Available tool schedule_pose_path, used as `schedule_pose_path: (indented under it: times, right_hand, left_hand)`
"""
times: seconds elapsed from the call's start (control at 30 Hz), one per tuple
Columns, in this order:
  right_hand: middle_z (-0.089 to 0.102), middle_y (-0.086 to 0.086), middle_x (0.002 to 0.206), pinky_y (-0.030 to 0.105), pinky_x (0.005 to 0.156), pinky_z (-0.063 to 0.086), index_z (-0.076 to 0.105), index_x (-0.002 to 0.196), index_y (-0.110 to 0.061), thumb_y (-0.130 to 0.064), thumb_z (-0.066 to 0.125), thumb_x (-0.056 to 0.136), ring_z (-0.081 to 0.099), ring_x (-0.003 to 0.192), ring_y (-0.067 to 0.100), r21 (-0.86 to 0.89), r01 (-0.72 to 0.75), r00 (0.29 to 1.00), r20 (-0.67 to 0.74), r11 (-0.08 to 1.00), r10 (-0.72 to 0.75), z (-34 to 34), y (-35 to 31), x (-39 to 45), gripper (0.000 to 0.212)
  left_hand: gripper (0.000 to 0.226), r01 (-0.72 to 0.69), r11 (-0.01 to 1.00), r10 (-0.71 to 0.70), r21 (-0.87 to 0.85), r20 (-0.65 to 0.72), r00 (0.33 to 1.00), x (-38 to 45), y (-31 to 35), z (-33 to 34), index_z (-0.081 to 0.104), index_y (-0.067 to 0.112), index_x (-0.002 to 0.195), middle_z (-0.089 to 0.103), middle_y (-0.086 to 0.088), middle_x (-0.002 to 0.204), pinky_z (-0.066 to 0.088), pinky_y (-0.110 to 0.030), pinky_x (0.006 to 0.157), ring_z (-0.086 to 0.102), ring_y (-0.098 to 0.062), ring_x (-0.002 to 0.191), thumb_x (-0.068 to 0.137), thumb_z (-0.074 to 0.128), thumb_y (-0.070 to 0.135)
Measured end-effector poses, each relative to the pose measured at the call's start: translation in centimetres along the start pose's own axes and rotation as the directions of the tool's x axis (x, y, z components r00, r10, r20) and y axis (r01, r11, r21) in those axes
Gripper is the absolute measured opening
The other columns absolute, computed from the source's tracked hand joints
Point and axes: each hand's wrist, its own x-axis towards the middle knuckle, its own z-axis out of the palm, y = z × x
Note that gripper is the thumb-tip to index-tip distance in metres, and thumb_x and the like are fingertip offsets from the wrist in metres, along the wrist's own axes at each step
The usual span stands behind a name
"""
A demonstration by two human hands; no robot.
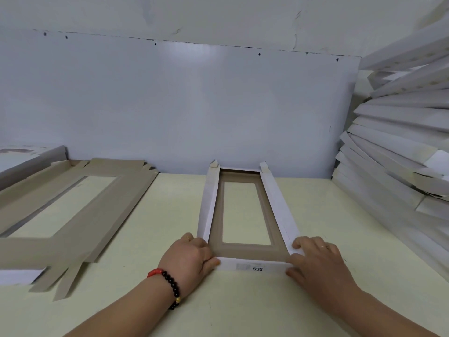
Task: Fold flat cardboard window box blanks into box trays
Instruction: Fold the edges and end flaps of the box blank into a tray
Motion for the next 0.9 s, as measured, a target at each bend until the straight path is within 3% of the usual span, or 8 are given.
schedule_pose_path:
  times: [0.1,0.17,0.23,0.3,0.37,0.43,0.57,0.9]
  right_hand:
    - [0.056,-0.011,0.061,0.027,0.056,0.050,0.059,0.056,-0.026,-0.020,0.092,0.039,0.059,0.058,0.014,-0.036,0.120,0.991,0.069,0.992,-0.118,0.2,-1.3,0.5,0.038]
    - [0.054,-0.011,0.061,0.024,0.060,0.045,0.057,0.057,-0.026,-0.015,0.087,0.041,0.057,0.055,0.011,-0.028,0.141,0.985,0.106,0.990,-0.137,0.5,-2.9,1.3,0.036]
    - [0.060,-0.006,0.077,0.027,0.070,0.041,0.061,0.075,-0.025,-0.014,0.077,0.063,0.061,0.071,0.015,0.025,0.166,0.980,0.105,0.986,-0.167,0.9,-5.1,2.2,0.023]
    - [0.063,0.002,0.098,0.031,0.081,0.042,0.060,0.097,-0.019,-0.011,0.058,0.081,0.061,0.093,0.022,0.047,0.165,0.970,0.172,0.985,-0.171,1.5,-7.3,3.1,0.018]
    - [0.064,0.002,0.096,0.029,0.080,0.045,0.062,0.097,-0.018,-0.019,0.059,0.084,0.062,0.092,0.022,0.028,0.157,0.983,0.090,0.987,-0.159,1.5,-7.7,3.8,0.014]
    - [0.063,-0.001,0.100,0.033,0.081,0.045,0.060,0.102,-0.021,-0.032,0.052,0.095,0.059,0.096,0.020,0.057,0.176,0.973,0.139,0.983,-0.182,1.3,-6.9,3.5,0.015]
    - [0.053,-0.010,0.051,0.019,0.047,0.031,0.057,0.053,-0.026,-0.042,0.090,0.050,0.052,0.042,0.009,-0.050,0.302,0.942,0.166,0.952,-0.291,0.5,-4.5,2.8,0.036]
    - [0.046,-0.010,0.042,0.023,0.048,0.045,0.052,0.043,-0.027,-0.043,0.090,0.043,0.050,0.045,0.010,-0.159,0.246,0.957,0.197,0.956,-0.213,-0.5,-0.3,1.9,0.041]
  left_hand:
    - [0.007,-0.067,0.972,0.083,0.225,-0.062,0.995,0.1,1.7,-1.3,0.070,0.029,0.076,0.061,0.013,0.073,0.046,-0.030,0.074,0.058,-0.020,0.080,0.075,0.073,0.035]
    - [0.023,-0.105,0.955,0.091,0.277,0.061,0.994,0.6,3.6,-0.9,0.066,0.025,0.098,0.063,0.006,0.094,0.037,-0.036,0.091,0.053,-0.024,0.099,0.079,0.057,0.016]
    - [0.032,-0.112,0.963,0.075,0.247,0.152,0.986,1.6,5.6,0.5,0.055,0.017,0.117,0.057,-0.004,0.116,0.026,-0.039,0.100,0.044,-0.027,0.113,0.091,0.037,0.013]
    - [0.031,-0.048,0.972,0.007,0.229,0.175,0.984,2.6,7.2,1.0,0.053,0.015,0.119,0.055,-0.008,0.121,0.027,-0.037,0.100,0.046,-0.028,0.116,0.096,0.033,0.018]
    - [0.029,-0.014,0.977,-0.028,0.211,0.197,0.980,3.2,7.4,1.2,0.054,0.015,0.119,0.056,-0.007,0.121,0.028,-0.034,0.100,0.049,-0.027,0.116,0.096,0.035,0.019]
    - [0.032,-0.029,0.975,-0.021,0.219,0.220,0.975,3.3,6.9,1.0,0.053,0.017,0.121,0.056,-0.006,0.120,0.028,-0.034,0.100,0.051,-0.025,0.115,0.094,0.037,0.015]
    - [0.033,-0.070,0.949,-0.009,0.307,0.249,0.969,3.0,5.9,0.4,0.055,0.015,0.113,0.058,-0.006,0.112,0.027,-0.036,0.096,0.056,-0.027,0.103,0.086,0.041,0.005]
    - [0.030,-0.023,0.918,-0.082,0.397,0.245,0.966,2.0,2.9,-0.8,0.061,0.018,0.097,0.063,-0.001,0.099,0.028,-0.032,0.091,0.051,-0.023,0.081,0.085,0.038,0.002]
